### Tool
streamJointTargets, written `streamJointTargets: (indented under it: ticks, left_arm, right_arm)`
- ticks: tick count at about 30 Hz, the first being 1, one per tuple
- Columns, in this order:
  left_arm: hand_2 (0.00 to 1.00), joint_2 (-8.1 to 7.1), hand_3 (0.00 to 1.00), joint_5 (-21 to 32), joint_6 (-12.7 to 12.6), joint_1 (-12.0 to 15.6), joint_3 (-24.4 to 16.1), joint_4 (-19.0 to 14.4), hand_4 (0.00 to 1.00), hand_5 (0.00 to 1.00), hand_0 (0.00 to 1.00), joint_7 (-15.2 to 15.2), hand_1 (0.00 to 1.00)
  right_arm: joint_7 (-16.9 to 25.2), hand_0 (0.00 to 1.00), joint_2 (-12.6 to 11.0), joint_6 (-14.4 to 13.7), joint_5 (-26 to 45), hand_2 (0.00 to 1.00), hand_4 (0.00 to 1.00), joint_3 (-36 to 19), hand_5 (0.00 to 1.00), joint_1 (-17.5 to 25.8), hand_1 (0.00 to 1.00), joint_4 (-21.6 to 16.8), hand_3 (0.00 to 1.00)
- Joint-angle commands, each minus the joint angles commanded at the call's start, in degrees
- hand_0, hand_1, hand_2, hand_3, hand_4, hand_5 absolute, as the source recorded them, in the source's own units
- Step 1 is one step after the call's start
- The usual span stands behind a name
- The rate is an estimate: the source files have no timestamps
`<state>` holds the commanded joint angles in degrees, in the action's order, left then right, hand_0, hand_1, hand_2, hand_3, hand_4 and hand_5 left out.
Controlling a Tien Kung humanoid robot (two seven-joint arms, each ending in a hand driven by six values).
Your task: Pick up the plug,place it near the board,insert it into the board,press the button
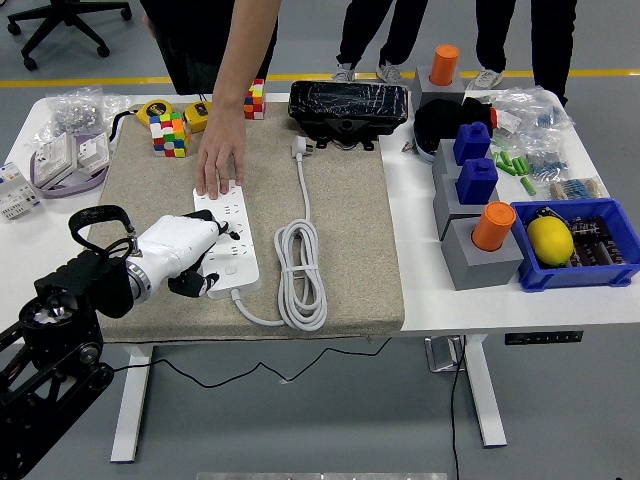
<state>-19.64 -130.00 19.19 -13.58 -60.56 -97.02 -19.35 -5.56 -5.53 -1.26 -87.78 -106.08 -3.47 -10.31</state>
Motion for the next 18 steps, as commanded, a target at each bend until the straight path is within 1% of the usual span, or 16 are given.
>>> streamJointTargets:
  ticks: [2,3,4,6,8,9,11,14,15,18]
  left_arm:
    - [0.131,0.41,0.72,0.0,-2.7,0.2,-1.0,-0.1,0.676,0.002,0.154,1.0,0.04]
    - [0.269,0.69,0.712,0.0,-4.8,0.4,-1.6,0.0,0.575,0.002,0.224,1.7,0.183]
    - [0.269,0.97,0.712,0.0,-6.0,0.5,-2.2,0.1,0.575,0.002,0.224,2.3,0.183]
    - [0.269,1.67,0.712,0.0,-9.9,0.9,-3.7,0.7,0.575,0.002,0.224,4.1,0.183]
    - [0.269,2.28,0.712,0.3,-12.9,1.3,-5.0,1.3,0.575,0.002,0.224,5.2,0.183]
    - [0.816,2.56,0.865,0.7,-13.6,1.5,-5.7,1.7,0.998,0.452,0.661,5.5,0.803]
    - [0.816,2.94,0.865,1.4,-13.9,1.8,-6.7,2.4,0.998,0.452,0.661,5.6,0.803]
    - [0.816,3.25,0.865,2.3,-15.6,2.3,-7.9,3.4,0.998,0.452,0.661,6.5,0.803]
    - [0.998,3.38,0.966,2.5,-15.9,2.5,-8.4,3.5,0.998,0.579,0.973,6.7,0.998]
    - [0.998,4.4,0.966,2.9,-16.8,3.3,-11.0,4.2,0.998,0.579,0.973,7.1,0.998]
  right_arm:
    - [0.0,0.784,0.0,0.0,0.1,0.714,0.998,0.1,0.998,0.0,0.713,0.0,0.763]
    - [0.0,0.785,0.0,0.0,0.0,0.715,0.998,0.1,0.998,0.1,0.713,0.0,0.763]
    - [0.0,0.785,0.1,0.0,0.0,0.715,0.998,0.1,0.998,0.1,0.713,0.0,0.763]
    - [0.0,0.785,0.1,0.0,0.1,0.715,0.998,0.2,0.998,0.1,0.713,0.0,0.763]
    - [0.0,0.785,0.1,0.0,0.1,0.715,0.998,0.2,0.998,0.1,0.713,0.0,0.763]
    - [0.0,0.786,0.1,0.0,0.1,0.714,0.998,0.2,0.998,0.1,0.712,0.0,0.763]
    - [0.0,0.786,0.0,0.0,0.1,0.714,0.998,0.2,0.998,0.2,0.712,0.0,0.763]
    - [0.0,0.786,0.0,0.0,0.2,0.714,0.998,0.3,0.998,0.1,0.712,0.0,0.763]
    - [0.0,0.785,0.0,0.0,0.1,0.714,0.998,0.2,0.998,0.1,0.713,0.0,0.762]
    - [0.0,0.785,0.0,0.0,0.1,0.714,0.998,0.2,0.998,0.0,0.713,0.0,0.762]
